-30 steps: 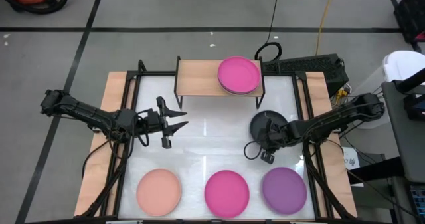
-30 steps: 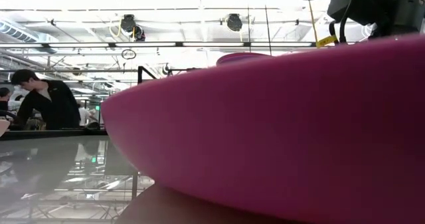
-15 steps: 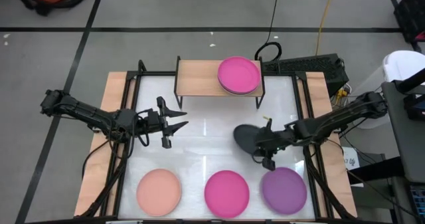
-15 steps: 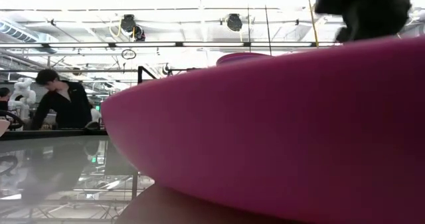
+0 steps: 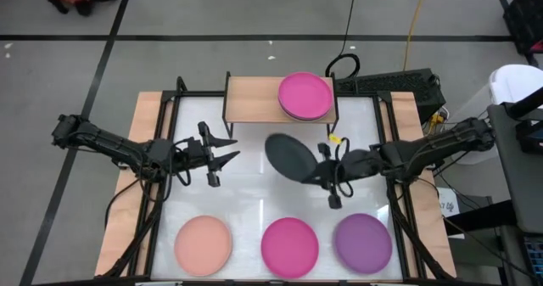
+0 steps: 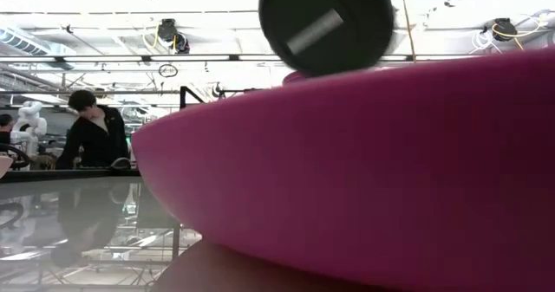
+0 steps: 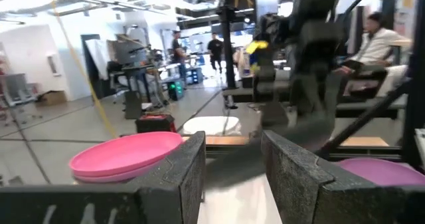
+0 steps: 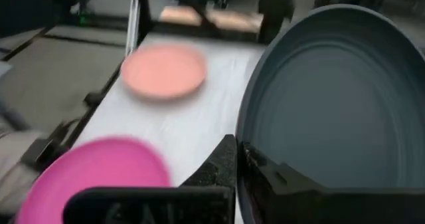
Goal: Place and stack plates onto a shelf
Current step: Put the black plate to the left on the shelf, then stack the pink plate on the black plate on the shelf
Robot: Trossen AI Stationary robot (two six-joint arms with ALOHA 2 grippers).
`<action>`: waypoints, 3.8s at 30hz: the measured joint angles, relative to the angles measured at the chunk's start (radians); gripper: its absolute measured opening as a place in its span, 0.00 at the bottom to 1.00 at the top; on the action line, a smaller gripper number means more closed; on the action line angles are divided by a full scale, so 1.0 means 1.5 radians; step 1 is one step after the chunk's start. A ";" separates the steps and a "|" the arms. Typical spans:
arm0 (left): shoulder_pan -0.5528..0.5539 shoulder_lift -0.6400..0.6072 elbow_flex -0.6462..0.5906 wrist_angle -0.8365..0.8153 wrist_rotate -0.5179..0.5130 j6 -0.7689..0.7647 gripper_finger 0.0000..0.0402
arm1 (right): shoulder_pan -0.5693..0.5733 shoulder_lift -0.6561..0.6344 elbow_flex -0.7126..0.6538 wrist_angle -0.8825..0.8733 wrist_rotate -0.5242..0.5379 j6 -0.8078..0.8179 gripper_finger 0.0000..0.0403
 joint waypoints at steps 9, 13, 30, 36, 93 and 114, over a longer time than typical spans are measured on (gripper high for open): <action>-0.010 -0.021 0.000 -0.012 -0.035 0.031 0.38 | -0.101 0.074 0.125 0.036 -0.004 -0.156 0.00; -0.034 -0.074 0.000 -0.048 -0.116 0.050 0.38 | -0.151 0.124 0.151 0.070 -0.054 -0.225 0.00; -0.070 -0.184 -0.092 -0.002 -0.142 0.052 0.38 | -0.314 0.340 0.210 0.131 -0.147 -0.420 0.00; -0.070 -0.182 -0.092 -0.003 -0.142 0.052 0.38 | -0.339 0.378 0.210 0.137 -0.176 -0.419 0.00; -0.063 0.088 0.107 -0.272 -0.086 -0.068 0.38 | -0.047 -0.040 -0.069 0.068 0.017 -0.182 0.31; -0.056 0.535 0.311 -0.353 0.325 -0.405 0.38 | 0.025 -0.290 -0.338 0.356 0.102 -0.132 0.31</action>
